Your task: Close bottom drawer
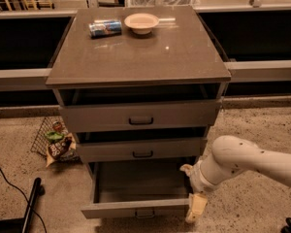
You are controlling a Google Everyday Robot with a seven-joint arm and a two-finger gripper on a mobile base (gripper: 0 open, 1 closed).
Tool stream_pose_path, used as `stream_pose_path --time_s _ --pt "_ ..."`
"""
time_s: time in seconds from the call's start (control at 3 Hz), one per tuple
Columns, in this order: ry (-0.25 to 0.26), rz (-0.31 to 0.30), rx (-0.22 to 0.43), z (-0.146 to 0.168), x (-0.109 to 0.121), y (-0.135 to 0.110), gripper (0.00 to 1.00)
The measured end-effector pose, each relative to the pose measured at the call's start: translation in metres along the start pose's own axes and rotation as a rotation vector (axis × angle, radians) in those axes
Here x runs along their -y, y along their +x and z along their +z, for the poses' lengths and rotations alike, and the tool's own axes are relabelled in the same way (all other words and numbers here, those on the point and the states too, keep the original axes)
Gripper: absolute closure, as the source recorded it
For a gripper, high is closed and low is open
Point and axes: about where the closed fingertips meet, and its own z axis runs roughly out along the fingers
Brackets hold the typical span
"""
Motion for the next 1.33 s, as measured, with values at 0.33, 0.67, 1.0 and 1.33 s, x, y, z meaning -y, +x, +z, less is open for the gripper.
stream_pose_path --time_s 0.33,0.67,1.0,1.33 --pt "-0.069 -0.030 0.060 0.068 0.003 0.019 0.00" --pt "-0.069 -0.031 0.060 0.069 0.003 0.019 0.00" --pt "-0.083 -0.056 0.056 0.094 0.005 0.025 0.00" --pt "-0.103 -0.119 0.084 0.140 0.012 0.040 0.00"
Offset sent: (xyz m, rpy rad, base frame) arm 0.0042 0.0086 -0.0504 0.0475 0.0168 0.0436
